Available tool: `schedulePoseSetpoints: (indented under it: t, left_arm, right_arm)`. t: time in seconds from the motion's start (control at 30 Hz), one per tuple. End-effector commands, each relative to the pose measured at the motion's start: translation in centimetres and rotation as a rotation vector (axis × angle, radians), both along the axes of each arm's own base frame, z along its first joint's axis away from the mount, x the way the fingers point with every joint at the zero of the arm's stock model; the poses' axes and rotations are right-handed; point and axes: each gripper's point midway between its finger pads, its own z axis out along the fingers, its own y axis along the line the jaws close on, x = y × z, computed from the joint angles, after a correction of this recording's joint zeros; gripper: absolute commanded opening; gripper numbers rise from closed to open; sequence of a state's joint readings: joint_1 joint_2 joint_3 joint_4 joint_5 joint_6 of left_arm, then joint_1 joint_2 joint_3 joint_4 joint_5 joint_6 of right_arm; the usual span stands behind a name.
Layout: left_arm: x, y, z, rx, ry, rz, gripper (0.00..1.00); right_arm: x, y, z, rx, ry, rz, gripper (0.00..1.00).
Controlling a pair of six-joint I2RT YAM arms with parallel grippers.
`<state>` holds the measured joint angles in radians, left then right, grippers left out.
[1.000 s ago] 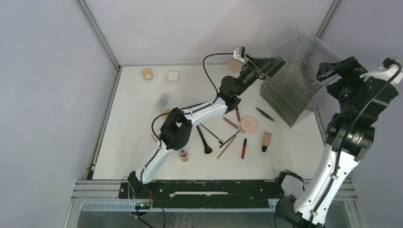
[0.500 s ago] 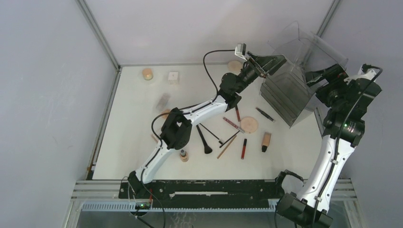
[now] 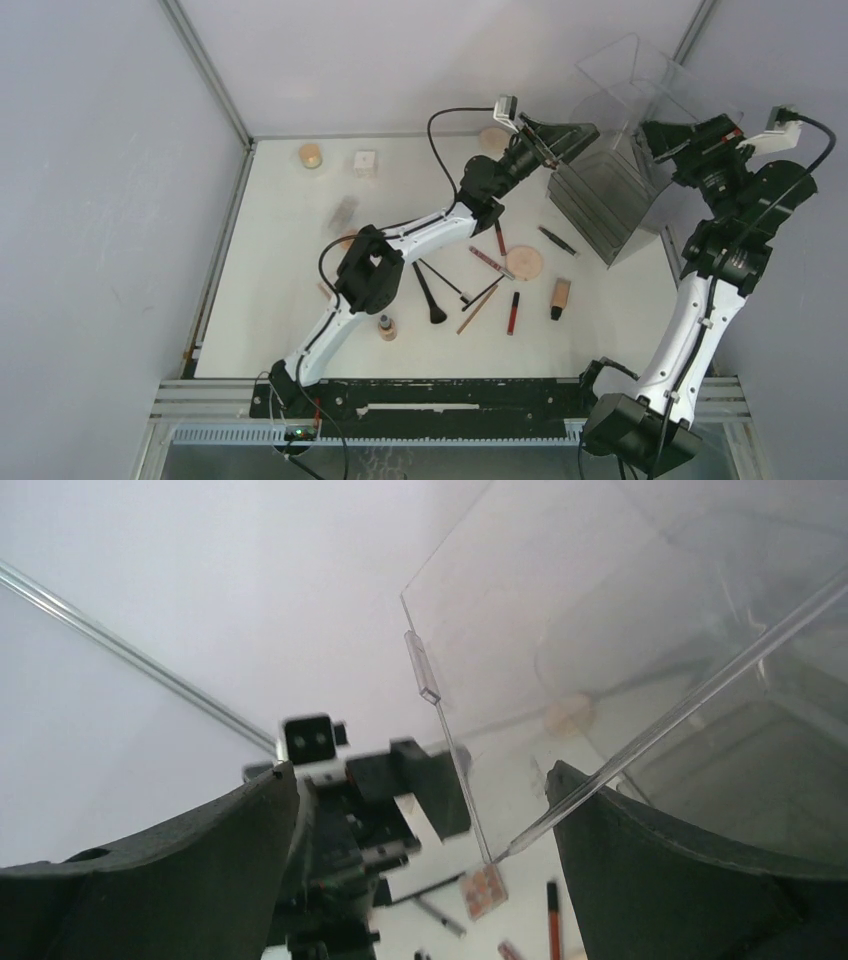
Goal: Organize the makeup
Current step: Open the storage box at the center of the board.
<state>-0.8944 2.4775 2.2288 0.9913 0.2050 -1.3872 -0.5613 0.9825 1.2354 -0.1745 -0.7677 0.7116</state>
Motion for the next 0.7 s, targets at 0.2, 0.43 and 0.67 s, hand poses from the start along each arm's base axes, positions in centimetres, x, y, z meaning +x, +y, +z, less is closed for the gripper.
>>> schedulePoseSetpoints:
  t: [0.2,0.43,0.67]
  left_arm:
    - [-3.4,5.5,0.3,0.016,-0.067,0.015,1.00]
    - [-4.8,9.2,-1.6,0.052,-0.090,0.021,1.00]
    - [-5.8,10.4,-3.1,0.104,-0.101,0.027,1.00]
  right_arm:
    - [0.9,-1.8,9.3,-0.063,-0.282,-0.039,1.00]
    - [2.0,-5.9,12.3,-0.090,-0.320,-0.202,1.00]
    - [4.6,-9.9,12.2,-0.037,-0.300,-0.272,1.00]
